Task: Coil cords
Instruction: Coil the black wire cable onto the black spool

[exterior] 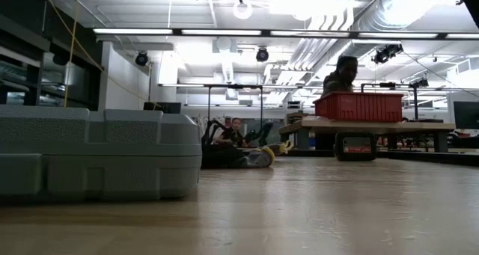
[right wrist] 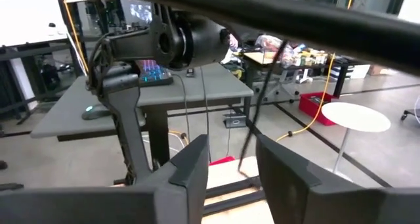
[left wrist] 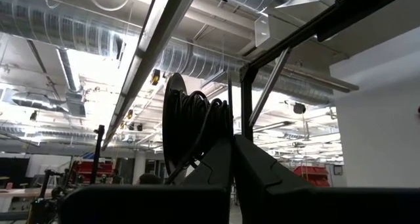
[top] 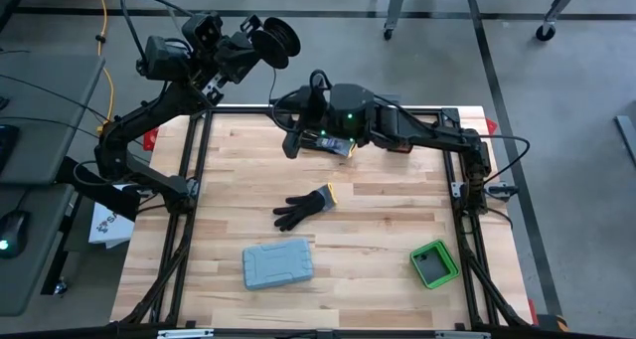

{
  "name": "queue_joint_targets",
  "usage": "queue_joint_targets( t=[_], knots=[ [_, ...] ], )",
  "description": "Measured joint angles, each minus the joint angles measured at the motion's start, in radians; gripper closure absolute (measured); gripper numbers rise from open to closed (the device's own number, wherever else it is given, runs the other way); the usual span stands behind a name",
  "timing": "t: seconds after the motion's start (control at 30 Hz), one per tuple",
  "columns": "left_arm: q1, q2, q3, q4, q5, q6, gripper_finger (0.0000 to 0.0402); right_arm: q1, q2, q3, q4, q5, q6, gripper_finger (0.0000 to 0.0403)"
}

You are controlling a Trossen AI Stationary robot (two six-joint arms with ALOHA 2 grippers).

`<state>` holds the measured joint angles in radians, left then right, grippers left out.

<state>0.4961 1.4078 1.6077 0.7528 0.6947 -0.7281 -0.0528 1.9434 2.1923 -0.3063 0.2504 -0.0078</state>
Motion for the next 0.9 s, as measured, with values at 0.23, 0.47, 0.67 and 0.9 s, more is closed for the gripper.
queue_joint_targets(
  t=[0.23,0.47,0.67,0.9],
  knots=[
    [0.000,0.000,0.000,0.000,0.000,0.000,0.0400,-0.003,0.000,0.000,0.043,0.000,0.000,0.0342],
    [0.000,0.000,0.000,0.000,0.001,0.000,0.0400,-0.006,0.000,0.000,0.043,0.000,0.000,0.0359],
    [0.034,-0.011,0.000,-0.010,0.003,0.026,0.0400,0.007,-0.004,0.000,-0.011,0.001,0.000,0.0398],
    [0.165,-0.084,0.000,-0.178,0.040,0.033,0.0400,0.052,-0.042,0.000,-0.128,0.000,0.003,0.0402]
  ],
)
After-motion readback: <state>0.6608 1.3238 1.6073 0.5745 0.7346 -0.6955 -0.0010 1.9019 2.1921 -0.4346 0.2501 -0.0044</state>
